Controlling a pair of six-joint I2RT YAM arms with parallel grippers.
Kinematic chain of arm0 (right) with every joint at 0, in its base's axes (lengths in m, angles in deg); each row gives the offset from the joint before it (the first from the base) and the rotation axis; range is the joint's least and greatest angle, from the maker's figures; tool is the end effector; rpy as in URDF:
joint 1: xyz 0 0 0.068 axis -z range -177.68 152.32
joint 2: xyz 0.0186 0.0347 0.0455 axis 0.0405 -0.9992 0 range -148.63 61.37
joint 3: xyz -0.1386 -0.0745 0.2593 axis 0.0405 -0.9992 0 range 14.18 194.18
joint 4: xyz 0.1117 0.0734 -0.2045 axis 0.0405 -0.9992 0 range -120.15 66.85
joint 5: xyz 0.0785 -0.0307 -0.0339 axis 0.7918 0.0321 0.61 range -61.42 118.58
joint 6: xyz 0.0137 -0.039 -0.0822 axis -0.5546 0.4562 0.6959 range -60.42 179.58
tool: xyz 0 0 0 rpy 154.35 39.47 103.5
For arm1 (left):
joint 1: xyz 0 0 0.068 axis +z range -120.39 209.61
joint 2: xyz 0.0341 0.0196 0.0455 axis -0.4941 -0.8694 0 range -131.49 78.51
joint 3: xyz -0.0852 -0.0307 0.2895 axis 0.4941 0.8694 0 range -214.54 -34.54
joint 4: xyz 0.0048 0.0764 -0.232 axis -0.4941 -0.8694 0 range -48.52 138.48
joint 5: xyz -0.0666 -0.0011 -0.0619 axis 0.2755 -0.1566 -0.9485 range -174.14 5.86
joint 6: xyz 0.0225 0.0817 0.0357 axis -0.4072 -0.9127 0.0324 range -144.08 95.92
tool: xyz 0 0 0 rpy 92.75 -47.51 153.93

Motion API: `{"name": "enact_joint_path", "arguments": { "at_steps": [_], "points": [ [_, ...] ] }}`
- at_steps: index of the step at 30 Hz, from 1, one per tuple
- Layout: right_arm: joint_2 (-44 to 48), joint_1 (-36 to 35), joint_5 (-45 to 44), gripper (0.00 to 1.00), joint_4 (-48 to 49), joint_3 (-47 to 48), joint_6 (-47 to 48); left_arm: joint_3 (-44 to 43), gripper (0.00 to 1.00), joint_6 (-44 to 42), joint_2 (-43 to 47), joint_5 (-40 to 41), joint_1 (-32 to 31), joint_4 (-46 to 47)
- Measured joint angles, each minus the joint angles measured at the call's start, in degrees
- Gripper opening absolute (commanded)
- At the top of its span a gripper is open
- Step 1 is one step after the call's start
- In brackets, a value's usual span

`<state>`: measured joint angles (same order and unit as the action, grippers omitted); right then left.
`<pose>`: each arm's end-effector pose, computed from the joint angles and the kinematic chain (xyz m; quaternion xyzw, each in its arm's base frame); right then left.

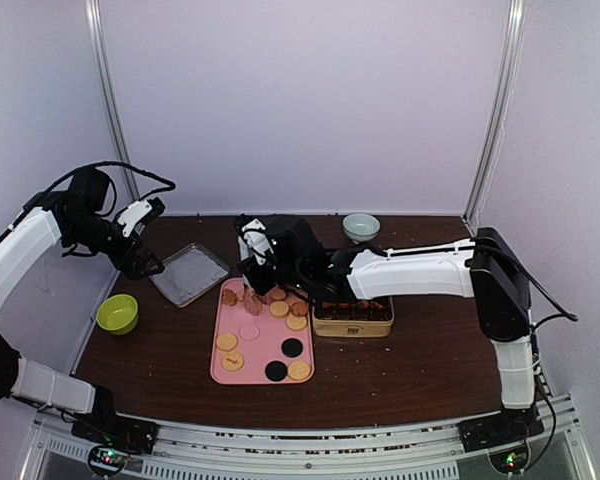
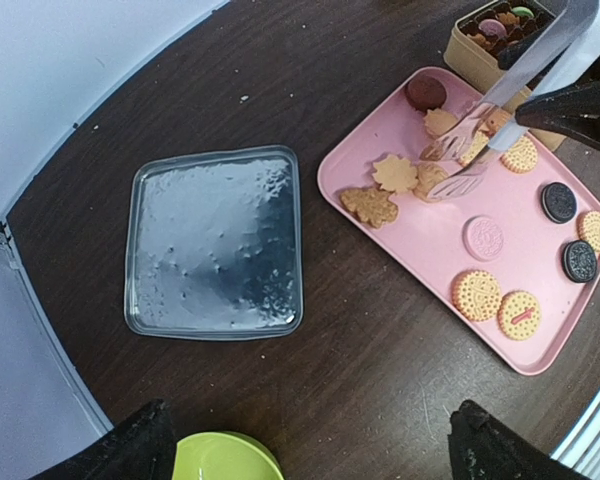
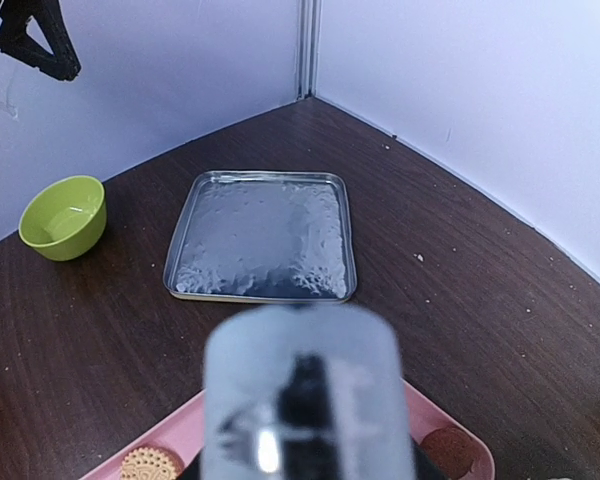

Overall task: Pack the cookies
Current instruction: Pick up the fake cookies from the plate.

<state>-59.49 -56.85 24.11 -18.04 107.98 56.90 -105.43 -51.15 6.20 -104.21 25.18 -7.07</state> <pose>0.2851 0.4652 0.2588 -0.3728 0.7399 0.2596 0.4961 0.2380 -0.0468 0.3222 0.3040 0.8951 -0.1089 0.3073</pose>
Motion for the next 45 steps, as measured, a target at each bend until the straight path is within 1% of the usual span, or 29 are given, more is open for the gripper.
{"name": "enact_joint_path", "arguments": {
  "at_steps": [7,14,26,33,42,45],
  "points": [
    [1.7,-1.5,-3.0,0.37,-0.4,-2.4,1.4,0.0,0.98,0.0,0.0,-0.2,0.0,0.0],
    [1.7,-1.4,-3.0,0.37,-0.6,-2.0,0.9,0.0,0.98,0.0,0.0,-0.3,0.0,0.0],
    [-0.4,1.3,0.2,0.39,0.8,1.0,-2.3,0.2,0.98,0.0,0.1,-0.3,0.0,0.0],
    [-1.0,1.4,0.9,0.40,1.3,1.5,-3.0,0.2,0.98,0.0,0.1,-0.3,0.0,0.0],
    [-0.9,1.1,4.2,0.40,5.3,-2.6,-4.9,0.2,0.98,0.0,0.1,-0.4,0.0,0.0],
    [-0.7,1.0,4.4,0.37,5.5,-3.0,-5.2,0.2,0.98,0.0,0.1,-0.5,0.0,0.0]
  ]
}}
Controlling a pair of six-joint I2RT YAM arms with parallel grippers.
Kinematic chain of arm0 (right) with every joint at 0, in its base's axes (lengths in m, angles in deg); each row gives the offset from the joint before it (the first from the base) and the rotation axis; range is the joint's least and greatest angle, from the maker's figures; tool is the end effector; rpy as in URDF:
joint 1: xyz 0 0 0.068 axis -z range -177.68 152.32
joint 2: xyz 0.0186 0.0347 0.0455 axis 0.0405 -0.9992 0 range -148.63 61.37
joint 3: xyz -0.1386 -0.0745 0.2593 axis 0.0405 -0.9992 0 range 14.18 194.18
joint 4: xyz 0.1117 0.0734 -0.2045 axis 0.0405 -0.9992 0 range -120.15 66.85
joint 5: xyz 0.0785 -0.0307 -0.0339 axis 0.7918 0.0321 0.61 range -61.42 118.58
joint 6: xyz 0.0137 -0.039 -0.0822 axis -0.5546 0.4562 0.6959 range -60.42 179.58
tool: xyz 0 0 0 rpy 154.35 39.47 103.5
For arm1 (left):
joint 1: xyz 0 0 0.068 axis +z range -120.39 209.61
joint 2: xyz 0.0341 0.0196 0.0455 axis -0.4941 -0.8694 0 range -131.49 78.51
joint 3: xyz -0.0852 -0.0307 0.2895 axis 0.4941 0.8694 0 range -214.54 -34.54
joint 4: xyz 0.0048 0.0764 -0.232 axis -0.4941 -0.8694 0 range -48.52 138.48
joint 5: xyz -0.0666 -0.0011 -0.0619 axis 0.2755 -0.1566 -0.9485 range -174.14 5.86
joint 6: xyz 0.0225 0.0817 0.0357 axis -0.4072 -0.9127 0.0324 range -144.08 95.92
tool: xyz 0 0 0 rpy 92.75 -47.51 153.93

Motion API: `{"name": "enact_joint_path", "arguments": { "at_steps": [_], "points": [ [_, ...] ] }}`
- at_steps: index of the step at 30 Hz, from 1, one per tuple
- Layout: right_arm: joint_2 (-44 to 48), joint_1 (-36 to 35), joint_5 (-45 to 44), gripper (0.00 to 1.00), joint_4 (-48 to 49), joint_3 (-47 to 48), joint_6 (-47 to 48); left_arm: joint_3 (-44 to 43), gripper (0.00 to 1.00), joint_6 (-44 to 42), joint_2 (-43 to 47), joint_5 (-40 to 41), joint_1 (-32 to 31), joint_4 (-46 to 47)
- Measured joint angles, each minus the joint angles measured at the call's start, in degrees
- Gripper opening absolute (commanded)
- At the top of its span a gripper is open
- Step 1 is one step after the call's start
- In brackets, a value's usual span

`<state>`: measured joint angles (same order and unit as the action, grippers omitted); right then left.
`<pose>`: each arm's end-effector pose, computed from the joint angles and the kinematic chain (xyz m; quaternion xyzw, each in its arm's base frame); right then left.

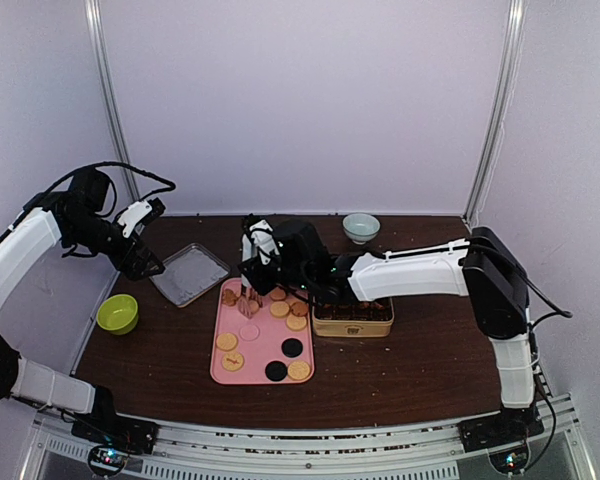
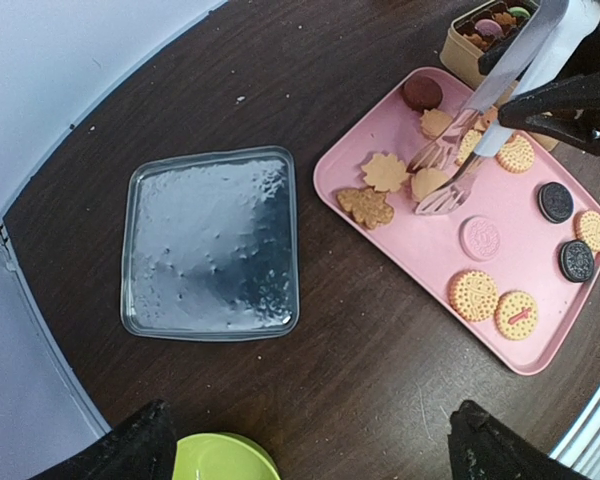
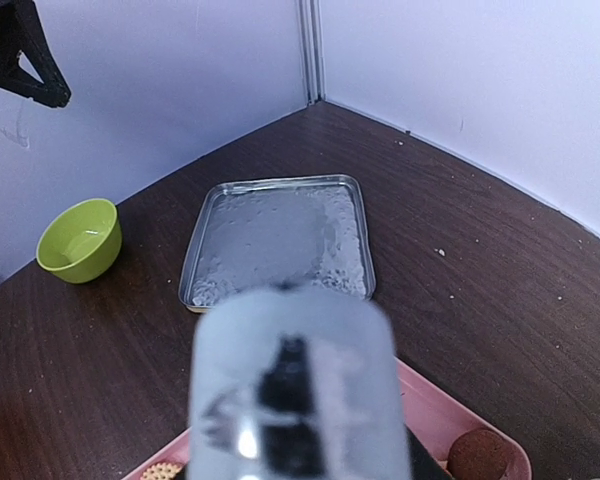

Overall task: Pack the cookies
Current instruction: Pick up the fake cookies from the plate, then place the fake cookies in the empty pocket of the box.

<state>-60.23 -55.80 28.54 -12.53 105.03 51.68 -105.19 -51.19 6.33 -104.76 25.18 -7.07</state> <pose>0.2890 0.4646 0.2468 -0.3478 0.7424 0.3118 0.4802 0.2370 -0.0475 0.3216 0.3053 0.8942 -0.1135 0.3071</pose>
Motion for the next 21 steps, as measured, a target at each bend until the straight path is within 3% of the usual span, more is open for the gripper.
{"name": "enact_joint_path", "arguments": {
  "at_steps": [6,12,21],
  "points": [
    [0.4,0.0,-0.4,0.25,-0.8,0.0,0.3,0.0,0.98,0.0,0.0,0.0,0.0,0.0],
    [4.5,0.0,-1.7,0.23,-3.9,-2.7,1.8,0.0,0.98,0.0,0.0,-0.2,0.0,0.0],
    [26.8,-0.1,-5.3,0.25,-4.0,-16.8,4.7,0.0,0.97,0.0,0.0,-1.0,0.2,0.0]
  ]
}}
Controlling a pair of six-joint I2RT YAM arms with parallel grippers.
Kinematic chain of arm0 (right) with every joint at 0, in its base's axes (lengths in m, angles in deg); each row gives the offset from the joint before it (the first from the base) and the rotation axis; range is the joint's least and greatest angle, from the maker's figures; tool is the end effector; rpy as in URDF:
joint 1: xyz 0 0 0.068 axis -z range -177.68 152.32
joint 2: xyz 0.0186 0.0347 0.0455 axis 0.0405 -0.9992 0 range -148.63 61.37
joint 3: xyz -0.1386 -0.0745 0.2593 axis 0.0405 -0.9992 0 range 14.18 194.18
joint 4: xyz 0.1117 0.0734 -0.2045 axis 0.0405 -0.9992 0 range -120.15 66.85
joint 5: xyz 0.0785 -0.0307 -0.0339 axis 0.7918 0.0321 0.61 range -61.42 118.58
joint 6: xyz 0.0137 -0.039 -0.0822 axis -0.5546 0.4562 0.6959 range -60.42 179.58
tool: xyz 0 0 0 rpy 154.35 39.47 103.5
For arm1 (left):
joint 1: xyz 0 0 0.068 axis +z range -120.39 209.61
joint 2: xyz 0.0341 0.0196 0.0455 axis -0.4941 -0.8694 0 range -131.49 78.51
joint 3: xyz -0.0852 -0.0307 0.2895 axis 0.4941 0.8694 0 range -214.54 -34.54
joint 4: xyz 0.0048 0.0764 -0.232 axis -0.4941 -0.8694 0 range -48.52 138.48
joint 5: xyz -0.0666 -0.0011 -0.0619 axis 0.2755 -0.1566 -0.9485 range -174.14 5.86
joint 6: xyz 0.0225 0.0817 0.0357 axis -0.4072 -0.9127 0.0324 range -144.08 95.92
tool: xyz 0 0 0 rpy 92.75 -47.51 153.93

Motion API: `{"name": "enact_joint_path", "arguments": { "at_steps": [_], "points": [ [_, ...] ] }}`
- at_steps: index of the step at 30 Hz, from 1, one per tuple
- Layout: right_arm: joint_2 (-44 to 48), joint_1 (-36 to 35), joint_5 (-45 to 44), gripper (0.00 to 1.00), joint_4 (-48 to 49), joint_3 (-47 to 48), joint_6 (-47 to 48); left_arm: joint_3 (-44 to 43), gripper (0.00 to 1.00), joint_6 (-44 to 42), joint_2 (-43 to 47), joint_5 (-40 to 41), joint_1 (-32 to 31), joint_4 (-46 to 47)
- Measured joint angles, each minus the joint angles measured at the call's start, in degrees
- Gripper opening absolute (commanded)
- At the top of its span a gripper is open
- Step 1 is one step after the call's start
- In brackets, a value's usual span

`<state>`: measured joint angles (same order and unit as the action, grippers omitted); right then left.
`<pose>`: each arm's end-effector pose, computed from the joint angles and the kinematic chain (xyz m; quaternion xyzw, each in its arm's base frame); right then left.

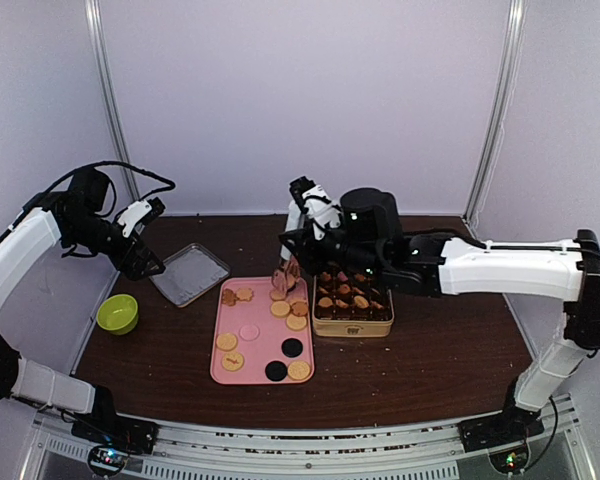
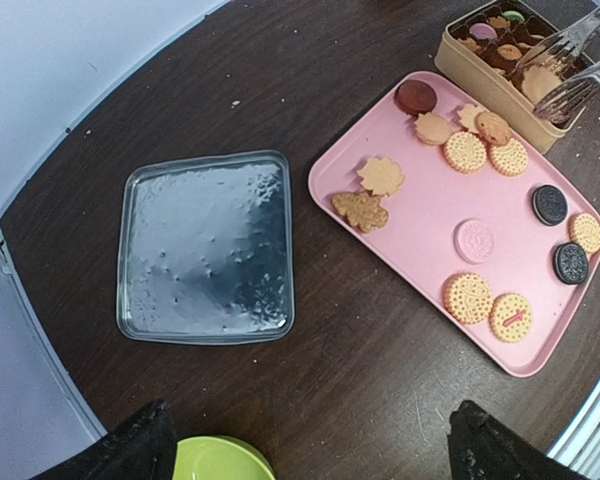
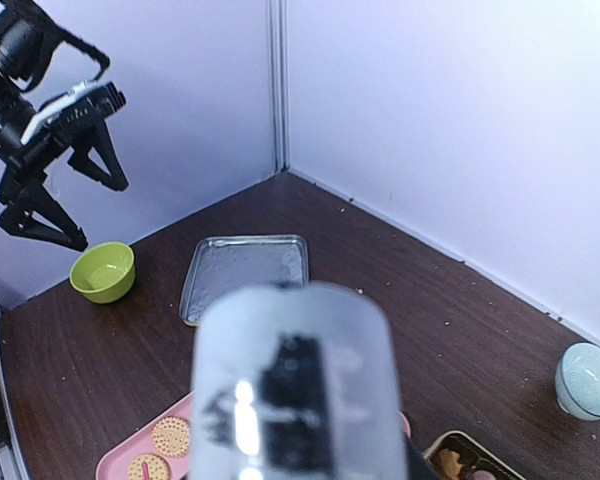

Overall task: Pack the cookies
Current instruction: Place the fake cookies in the empty pocket of the box.

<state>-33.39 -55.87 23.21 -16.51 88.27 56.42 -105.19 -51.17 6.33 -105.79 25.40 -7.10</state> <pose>0.2328 0.3607 0.3460 -0.3383 0.7116 0.2819 0.5475 0.2367 -0.0479 0.3221 0.3054 0.8927 -0.1214 0.3083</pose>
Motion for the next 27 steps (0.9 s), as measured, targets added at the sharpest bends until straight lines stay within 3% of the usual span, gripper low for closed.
{"name": "enact_joint_path", "arguments": {
  "at_steps": [5,11,27],
  "points": [
    [9.4,0.0,-2.3,0.27,1.3,-9.1,0.2,0.0,0.97,0.0,0.0,-0.4,0.0,0.0],
    [10.6,0.0,-3.9,0.28,-0.1,-16.5,-0.1,0.0,0.97,0.0,0.0,-1.0,0.0,0.0],
    [10.6,0.5,-5.2,0.44,0.1,-17.0,-0.2,0.0,0.97,0.0,-0.1,-1.7,0.0,0.0]
  ]
}}
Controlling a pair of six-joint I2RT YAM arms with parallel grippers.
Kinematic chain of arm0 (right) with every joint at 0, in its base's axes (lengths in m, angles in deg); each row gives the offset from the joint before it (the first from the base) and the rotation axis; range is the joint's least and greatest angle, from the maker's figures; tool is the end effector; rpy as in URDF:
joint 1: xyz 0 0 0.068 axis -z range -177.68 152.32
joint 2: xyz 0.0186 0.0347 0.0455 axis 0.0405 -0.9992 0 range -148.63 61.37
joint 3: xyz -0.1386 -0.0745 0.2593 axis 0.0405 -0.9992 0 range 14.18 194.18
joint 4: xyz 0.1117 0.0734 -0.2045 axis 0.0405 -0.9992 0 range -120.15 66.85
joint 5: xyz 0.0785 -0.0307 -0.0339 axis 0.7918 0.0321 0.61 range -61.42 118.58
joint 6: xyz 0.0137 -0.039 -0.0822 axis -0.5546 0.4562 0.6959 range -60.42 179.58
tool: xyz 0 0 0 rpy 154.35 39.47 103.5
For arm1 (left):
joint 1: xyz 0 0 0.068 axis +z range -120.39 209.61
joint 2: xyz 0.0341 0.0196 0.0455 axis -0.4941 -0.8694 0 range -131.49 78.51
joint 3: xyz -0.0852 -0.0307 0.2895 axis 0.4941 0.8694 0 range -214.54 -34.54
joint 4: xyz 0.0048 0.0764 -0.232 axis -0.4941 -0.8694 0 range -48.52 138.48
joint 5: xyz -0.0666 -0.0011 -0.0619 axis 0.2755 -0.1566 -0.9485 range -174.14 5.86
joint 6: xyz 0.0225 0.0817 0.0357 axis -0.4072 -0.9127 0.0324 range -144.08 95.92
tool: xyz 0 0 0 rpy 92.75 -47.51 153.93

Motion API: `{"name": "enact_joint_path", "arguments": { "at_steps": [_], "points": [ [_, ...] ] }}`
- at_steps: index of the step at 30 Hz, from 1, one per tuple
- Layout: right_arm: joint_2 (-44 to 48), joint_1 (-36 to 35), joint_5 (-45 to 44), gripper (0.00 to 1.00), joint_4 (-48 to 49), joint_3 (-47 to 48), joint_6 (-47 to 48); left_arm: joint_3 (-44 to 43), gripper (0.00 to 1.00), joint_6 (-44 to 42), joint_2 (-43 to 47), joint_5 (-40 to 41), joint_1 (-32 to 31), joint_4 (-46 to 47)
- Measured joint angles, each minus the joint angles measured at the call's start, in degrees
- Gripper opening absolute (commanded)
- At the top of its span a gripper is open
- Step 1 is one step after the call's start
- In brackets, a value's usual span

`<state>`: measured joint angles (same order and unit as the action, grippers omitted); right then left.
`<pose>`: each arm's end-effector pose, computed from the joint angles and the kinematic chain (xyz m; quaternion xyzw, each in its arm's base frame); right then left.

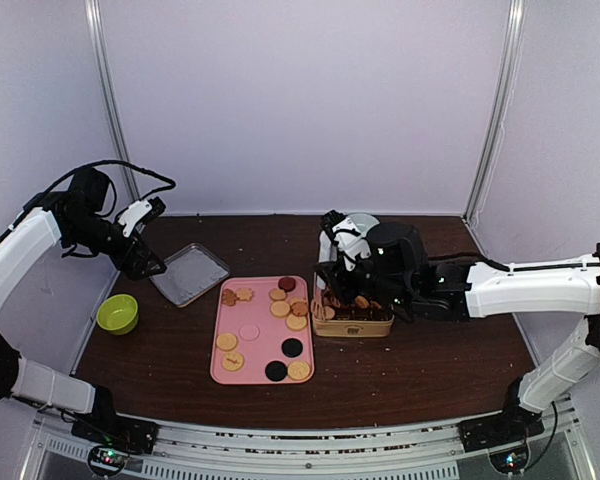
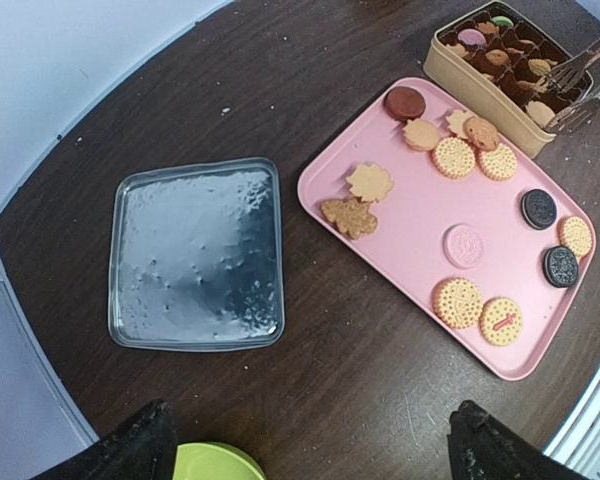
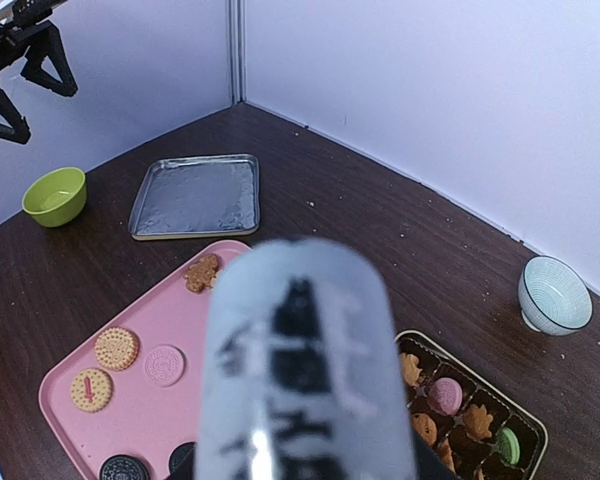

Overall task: Pack the cookies
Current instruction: Place the fake cookies in the empty pocket of the box.

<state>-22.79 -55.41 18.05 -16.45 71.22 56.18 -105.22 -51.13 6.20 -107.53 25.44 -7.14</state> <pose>0.2073 0.3001 0.3032 -0.3269 0.7515 0.2241 0.5274 0.2365 -0.0501 0.3225 0.3079 0.8894 -0.1359 0.3092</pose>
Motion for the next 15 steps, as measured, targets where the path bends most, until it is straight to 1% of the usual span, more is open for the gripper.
{"name": "enact_joint_path", "arguments": {
  "at_steps": [3,6,9,13,15],
  "points": [
    [0.0,0.0,0.0,0.44,0.0,0.0,0.0,0.0,0.97,0.0,0.0,0.0,0.0,0.0],
    [0.0,0.0,0.0,0.42,0.0,0.0,0.2,0.0,0.97,0.0,0.0,0.0,0.0,0.0],
    [0.0,0.0,0.0,0.39,-0.1,0.2,0.3,0.0,0.97,0.0,0.0,-0.1,0.0,0.0],
    [0.0,0.1,-0.2,0.32,0.2,0.9,0.5,0.0,0.97,0.0,0.0,-0.1,0.0,0.0],
    [0.0,0.4,-0.2,0.31,0.6,0.9,0.4,0.0,0.97,0.0,0.0,-0.1,0.0,0.0]
  ]
}}
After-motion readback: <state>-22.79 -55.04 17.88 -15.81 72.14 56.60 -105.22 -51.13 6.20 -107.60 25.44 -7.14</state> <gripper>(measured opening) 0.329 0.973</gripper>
